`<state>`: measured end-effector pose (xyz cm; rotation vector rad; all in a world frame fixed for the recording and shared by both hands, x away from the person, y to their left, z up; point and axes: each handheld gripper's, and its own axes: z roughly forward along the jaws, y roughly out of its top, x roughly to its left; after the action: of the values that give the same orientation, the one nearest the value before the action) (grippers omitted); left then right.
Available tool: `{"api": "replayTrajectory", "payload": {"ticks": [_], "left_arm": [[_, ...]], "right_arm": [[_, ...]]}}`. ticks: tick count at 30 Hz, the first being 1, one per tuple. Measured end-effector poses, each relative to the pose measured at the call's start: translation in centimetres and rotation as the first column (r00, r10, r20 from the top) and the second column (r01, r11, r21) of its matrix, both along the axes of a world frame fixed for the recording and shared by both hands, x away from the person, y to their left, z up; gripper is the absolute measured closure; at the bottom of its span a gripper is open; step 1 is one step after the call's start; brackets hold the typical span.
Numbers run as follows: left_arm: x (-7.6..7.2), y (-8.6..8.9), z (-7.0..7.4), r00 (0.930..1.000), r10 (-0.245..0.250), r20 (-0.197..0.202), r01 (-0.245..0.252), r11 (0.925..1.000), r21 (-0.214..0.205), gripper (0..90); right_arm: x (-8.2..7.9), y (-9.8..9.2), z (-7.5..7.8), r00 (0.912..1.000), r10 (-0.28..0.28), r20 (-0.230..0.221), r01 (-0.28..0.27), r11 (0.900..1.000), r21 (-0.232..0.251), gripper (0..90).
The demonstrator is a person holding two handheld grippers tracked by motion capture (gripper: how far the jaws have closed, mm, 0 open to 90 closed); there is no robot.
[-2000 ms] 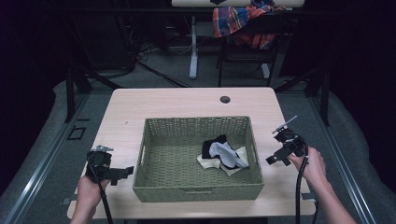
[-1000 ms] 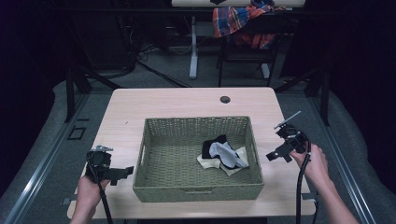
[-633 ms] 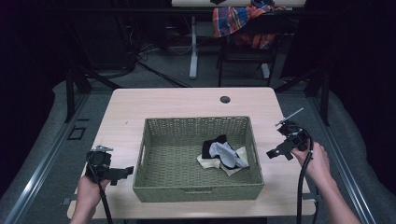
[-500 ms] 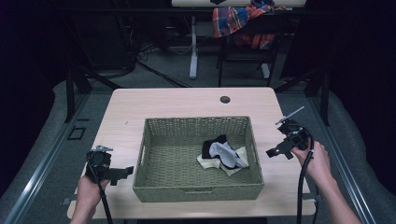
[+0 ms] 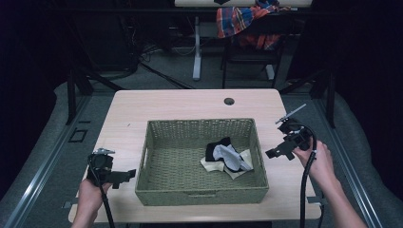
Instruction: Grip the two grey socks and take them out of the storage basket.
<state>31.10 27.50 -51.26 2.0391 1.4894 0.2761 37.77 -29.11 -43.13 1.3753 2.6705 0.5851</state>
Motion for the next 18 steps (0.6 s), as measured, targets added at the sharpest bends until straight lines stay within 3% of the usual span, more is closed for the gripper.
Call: {"api": "replayTrajectory", "payload": {"ticks": [6,18], "left_arm": [[0.0,0.0,0.0,1.0000,0.001,-0.002,-0.001,1.0000,-0.002,0.0],[-0.1,0.1,0.0,1.0000,0.005,-0.001,-0.005,1.0000,-0.006,0.0]], "right_arm": [[-0.3,2.1,1.4,0.9989,0.045,0.013,-0.045,0.9989,0.012,0.0],[0.3,5.8,1.8,0.9934,0.114,0.013,-0.114,0.9934,0.018,0.0]]}}
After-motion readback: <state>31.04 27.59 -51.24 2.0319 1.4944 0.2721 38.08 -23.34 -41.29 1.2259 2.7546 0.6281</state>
